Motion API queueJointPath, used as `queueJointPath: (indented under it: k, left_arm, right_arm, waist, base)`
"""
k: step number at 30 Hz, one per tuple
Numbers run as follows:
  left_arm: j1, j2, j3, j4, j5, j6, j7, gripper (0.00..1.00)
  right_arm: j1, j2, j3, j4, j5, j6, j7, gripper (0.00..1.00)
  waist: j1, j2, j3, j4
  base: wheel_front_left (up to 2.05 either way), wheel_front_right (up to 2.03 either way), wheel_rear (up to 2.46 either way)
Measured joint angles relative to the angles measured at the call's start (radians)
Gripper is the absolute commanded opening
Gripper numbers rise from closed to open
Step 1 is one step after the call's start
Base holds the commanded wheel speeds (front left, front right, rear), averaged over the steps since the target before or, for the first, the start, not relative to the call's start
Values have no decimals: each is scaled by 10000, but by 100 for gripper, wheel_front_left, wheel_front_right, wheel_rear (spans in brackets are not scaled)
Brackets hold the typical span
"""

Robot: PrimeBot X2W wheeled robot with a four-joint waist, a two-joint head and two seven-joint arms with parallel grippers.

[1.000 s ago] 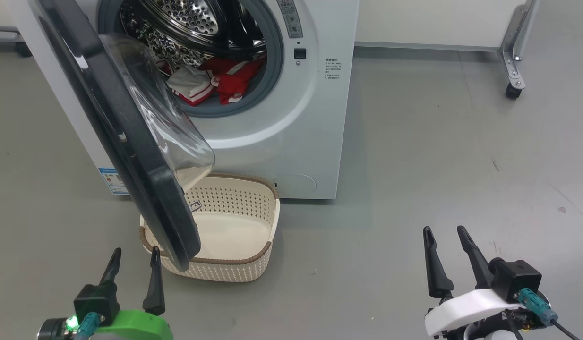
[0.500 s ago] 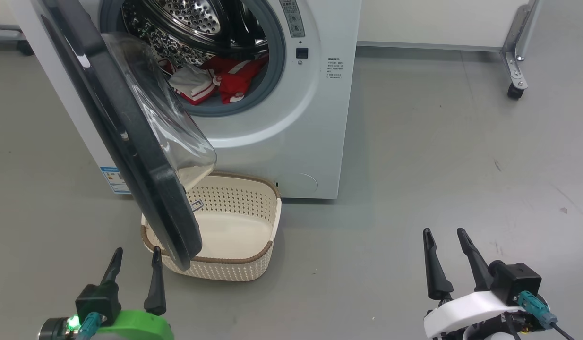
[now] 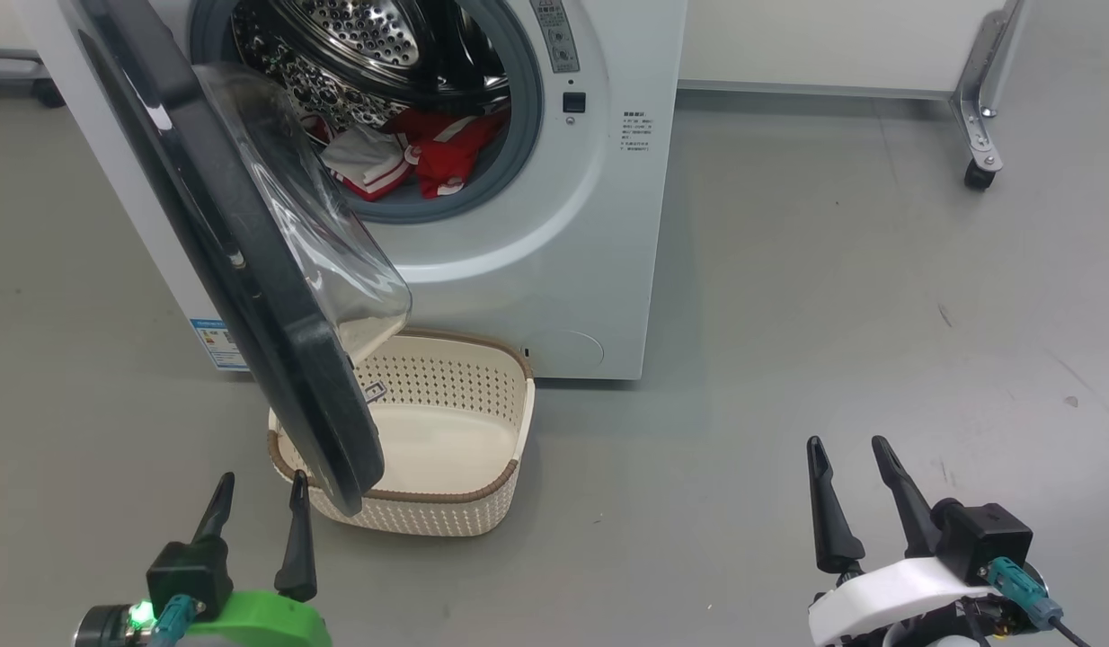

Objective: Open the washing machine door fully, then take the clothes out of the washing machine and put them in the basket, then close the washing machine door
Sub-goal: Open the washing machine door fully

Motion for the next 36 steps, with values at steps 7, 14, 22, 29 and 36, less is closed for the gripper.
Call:
queueJointPath:
  k: [7,14,22,29,36]
  left_arm:
    - [0,2,-113,54,104,-100,0,0]
    - [-5,0,33,-205,102,-176,0,0]
    - [-611,17,621,-1522,102,-173,-12,0]
    - [-1470,46,826,-2414,88,-190,-12,0]
    - [-2184,238,725,-2934,299,-353,-15,0]
  right_arm:
    - [74,92,-136,2,-86,88,0,100]
    - [85,180,-173,17,-92,173,0,100]
    - [123,293,-238,52,-194,261,0,100]
    - [129,385,-301,81,-274,355,0,100]
    - [130,468,-328,134,-426,439,0,100]
  waist:
    - [0,0,-36,-16]
    - [0,0,-76,-30]
    - [0,0,-123,-69]
    - [0,0,-175,-125]
    - [0,0,-242,-216]
  base:
    - [0,0,0]
    - [0,0,0]
    - [0,0,0]
    - [0,0,0]
    - [0,0,0]
